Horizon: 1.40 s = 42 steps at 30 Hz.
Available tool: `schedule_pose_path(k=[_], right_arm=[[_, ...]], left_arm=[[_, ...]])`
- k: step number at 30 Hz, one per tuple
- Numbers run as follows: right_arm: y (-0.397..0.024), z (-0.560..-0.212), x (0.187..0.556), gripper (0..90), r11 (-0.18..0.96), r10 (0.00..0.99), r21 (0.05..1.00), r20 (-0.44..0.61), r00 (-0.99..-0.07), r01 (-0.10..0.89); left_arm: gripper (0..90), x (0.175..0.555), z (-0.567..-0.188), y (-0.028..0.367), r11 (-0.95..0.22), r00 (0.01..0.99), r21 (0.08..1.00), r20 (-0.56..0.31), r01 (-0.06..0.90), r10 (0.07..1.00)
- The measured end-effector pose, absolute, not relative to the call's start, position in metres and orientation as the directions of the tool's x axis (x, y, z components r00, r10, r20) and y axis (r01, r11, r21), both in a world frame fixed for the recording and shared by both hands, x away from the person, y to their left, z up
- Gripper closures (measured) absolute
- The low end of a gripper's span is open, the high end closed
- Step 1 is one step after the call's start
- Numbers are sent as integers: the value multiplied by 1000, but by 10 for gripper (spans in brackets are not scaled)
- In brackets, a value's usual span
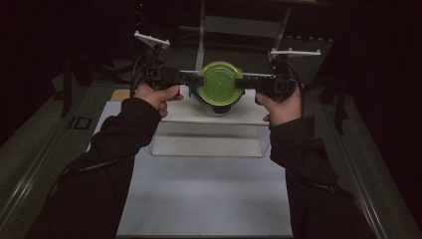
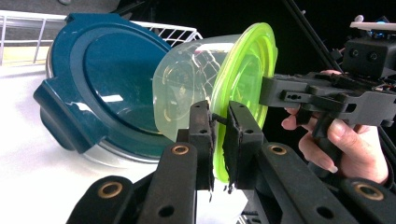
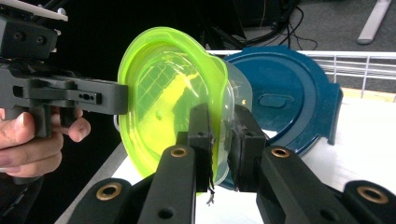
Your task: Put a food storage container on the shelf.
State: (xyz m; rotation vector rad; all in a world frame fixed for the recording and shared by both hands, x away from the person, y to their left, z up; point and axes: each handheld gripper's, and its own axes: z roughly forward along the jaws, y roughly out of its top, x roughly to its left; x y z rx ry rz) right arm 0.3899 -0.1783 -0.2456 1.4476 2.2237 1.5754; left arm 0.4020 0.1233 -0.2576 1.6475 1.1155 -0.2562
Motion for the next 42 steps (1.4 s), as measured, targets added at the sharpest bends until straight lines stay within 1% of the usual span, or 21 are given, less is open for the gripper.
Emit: schedule_pose_path(k=[6,9,12,15,18,20,28,34,39,42], right_arm=[[-179,-244,398,793,31,705,747,454,-545,664],[-178,-243,402,768,33,712,746,450,-540,665],[-177,-244,409,752,26,724,730,457,-516,683],[-178,-246,413,709,16,724,724,467,-508,689],[-177,-247,416,703,6,723,722,475,-502,692],[-176,-246,419,671,8,723,716,478,-499,698],[-176,-247,428,655,-18,727,705,496,-475,709],[-174,-247,432,634,-18,736,710,486,-471,704],[-172,-249,435,538,-25,730,708,495,-471,706],[-171,-248,435,479,-8,726,723,479,-494,691]], left_arm=[[793,409,-258,123,42,523,641,-661,767,539],[778,412,-260,122,63,509,635,-670,770,541],[737,415,-262,121,79,498,634,-672,769,549],[713,418,-263,120,85,493,634,-671,768,554],[675,422,-265,116,89,486,636,-665,766,567],[651,424,-266,114,86,490,641,-659,762,570],[570,429,-269,111,98,490,658,-643,747,589],[472,431,-270,111,103,478,662,-631,742,611],[448,434,-270,109,107,475,661,-632,742,613],[447,434,-268,108,97,477,665,-621,740,622]])
